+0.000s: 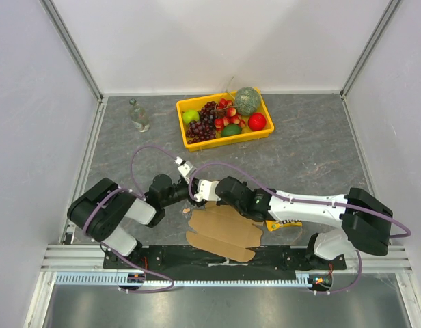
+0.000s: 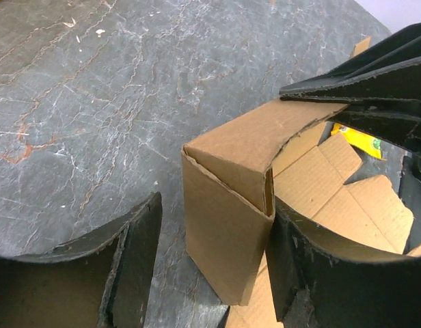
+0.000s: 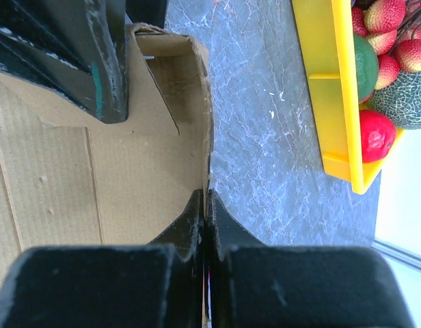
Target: Fold the paper box
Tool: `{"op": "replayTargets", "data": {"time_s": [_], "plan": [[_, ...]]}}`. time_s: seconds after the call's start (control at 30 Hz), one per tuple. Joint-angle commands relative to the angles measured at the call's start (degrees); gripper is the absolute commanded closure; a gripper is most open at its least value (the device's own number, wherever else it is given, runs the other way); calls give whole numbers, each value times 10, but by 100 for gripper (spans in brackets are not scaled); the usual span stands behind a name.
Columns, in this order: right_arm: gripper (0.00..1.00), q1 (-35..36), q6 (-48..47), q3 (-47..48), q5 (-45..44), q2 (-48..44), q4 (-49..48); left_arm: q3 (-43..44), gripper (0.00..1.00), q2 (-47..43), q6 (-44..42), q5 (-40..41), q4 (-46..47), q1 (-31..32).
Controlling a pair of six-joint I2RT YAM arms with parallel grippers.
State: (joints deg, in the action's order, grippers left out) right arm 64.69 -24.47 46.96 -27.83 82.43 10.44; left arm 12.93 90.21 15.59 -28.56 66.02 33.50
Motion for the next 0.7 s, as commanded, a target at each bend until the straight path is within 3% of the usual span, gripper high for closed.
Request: {"op": "replayTargets", "data": {"time_s": [0.0, 0.3, 0.53, 0.67], "plan": [[99, 12, 14, 2, 8, -23, -5, -4, 35, -25, -43, 60, 1, 18], [99, 43, 33, -9, -12, -32, -2, -19, 35, -51, -45, 94, -8, 38], [98, 54, 45, -6, -24, -40, -2, -17, 49, -51, -48, 106, -15, 46], [97, 54, 52, -6, -27, -43, -4, -15, 63, -50, -51, 112, -17, 51]]}}
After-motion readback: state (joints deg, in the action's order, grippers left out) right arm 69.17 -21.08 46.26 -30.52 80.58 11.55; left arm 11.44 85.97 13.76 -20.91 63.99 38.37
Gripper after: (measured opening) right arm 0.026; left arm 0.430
